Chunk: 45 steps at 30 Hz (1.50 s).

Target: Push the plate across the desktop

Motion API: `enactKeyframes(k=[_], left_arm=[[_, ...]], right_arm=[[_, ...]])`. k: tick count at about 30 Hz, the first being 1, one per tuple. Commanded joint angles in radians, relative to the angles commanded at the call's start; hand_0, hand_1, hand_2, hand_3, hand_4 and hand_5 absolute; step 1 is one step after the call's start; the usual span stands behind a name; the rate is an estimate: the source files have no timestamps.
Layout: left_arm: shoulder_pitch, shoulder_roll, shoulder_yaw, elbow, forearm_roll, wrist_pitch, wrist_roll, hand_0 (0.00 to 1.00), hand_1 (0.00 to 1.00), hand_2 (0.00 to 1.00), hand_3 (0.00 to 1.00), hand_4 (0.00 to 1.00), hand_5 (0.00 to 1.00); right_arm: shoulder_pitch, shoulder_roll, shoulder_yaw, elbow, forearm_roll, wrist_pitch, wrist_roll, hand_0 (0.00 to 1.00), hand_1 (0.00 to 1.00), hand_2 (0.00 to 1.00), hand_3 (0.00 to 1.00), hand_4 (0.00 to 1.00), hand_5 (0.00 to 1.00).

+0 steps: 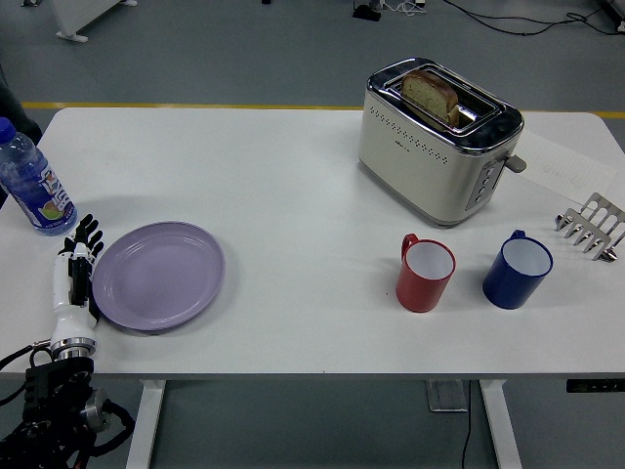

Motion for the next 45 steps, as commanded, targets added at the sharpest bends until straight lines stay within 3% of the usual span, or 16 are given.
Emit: enactKeyframes(k=[23, 37, 45], left_arm=[[-0.017, 0.000, 0.097, 0.003, -0.038, 0.004, 0.000, 0.831, 0.859, 0.882, 0.848, 0.523, 0.998], [-0.055, 0.000, 0.149, 0.013, -0.045, 0.013, 0.000, 0.827, 0.857, 0.882, 0.842, 0.517, 0.998], [-0.078, 0.000, 0.217, 0.026, -0.058, 0.013, 0.000, 0.824, 0.855, 0.880, 0.841, 0.515, 0.998]], right_arm=[[-0.007, -0.003, 0.018, 0.002, -0.033, -0.005, -0.013, 0.542, 0.529, 0.632, 0.656, 0.483, 0.585], [0.000, -0.005, 0.014, 0.002, -0.028, -0.003, -0.010, 0.542, 0.530, 0.632, 0.655, 0.483, 0.584], [0.005, -0.005, 0.017, 0.000, -0.030, -0.001, -0.010, 0.541, 0.530, 0.632, 0.656, 0.482, 0.584]])
